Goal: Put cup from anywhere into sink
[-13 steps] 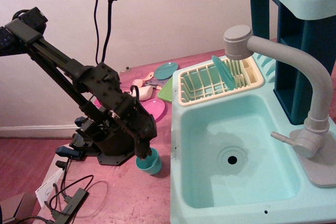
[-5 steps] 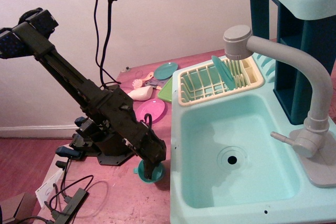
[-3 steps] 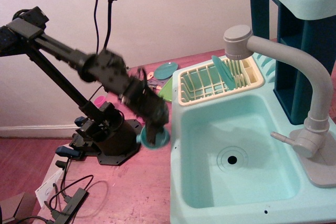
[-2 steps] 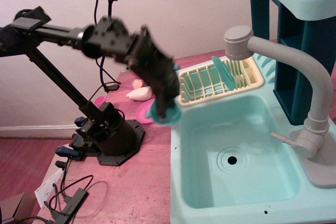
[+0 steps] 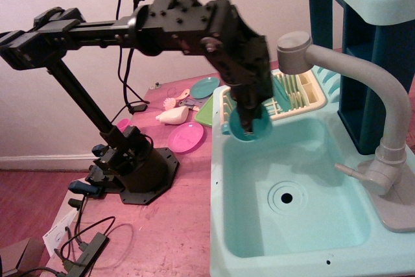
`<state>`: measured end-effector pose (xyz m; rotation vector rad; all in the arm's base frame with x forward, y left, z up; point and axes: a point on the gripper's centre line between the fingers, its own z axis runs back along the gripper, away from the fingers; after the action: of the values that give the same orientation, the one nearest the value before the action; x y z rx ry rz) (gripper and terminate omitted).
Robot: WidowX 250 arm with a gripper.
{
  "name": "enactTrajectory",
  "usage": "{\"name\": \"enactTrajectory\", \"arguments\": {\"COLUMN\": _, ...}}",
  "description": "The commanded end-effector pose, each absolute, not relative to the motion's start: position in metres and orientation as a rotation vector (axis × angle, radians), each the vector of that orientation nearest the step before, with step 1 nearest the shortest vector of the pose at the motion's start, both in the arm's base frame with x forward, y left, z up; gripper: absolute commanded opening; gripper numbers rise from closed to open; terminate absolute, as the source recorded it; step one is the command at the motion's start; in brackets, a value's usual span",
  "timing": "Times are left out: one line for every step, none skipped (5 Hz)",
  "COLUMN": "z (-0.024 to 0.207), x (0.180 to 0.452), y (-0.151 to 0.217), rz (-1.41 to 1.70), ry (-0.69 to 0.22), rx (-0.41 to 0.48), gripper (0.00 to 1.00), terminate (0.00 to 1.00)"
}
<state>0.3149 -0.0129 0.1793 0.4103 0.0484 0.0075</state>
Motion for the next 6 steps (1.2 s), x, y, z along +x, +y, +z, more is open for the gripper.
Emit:
{"name": "enactTrajectory", "arguments": {"z": 0.151, "x": 0.332, "y": -0.039, "rz": -0.129, "ry": 0.115, "rx": 0.398, "gripper": 0.00, "terminate": 0.00}}
{"name": "enactTrajectory", "arguments": {"z": 0.120, "x": 0.324, "y": -0.052, "rz": -0.121, "ry": 0.139, "rx": 0.382, "gripper": 0.00, "terminate": 0.00}}
{"name": "enactTrajectory", "arguments": {"z": 0.109, "x": 0.320, "y": -0.057, "rz": -0.163, "ry": 0.199, "rx": 0.346, "gripper": 0.00, "terminate": 0.00}}
{"name": "enactTrajectory", "arguments": {"z": 0.112, "x": 0.318, "y": -0.053, "rz": -0.143, "ry": 0.195, "rx": 0.342, "gripper": 1.00, "terminate": 0.00}}
{"name": "enactTrajectory", "arguments": {"z": 0.114, "x": 0.319, "y": -0.051, "rz": -0.143, "ry": 0.184, "rx": 0.338, "gripper": 1.00, "terminate": 0.00}}
{"name": "enactTrajectory", "arguments": {"z": 0.119, "x": 0.315, "y": -0.046, "rz": -0.117, "ry": 0.154, "rx": 0.337, "gripper": 1.00, "terminate": 0.00}}
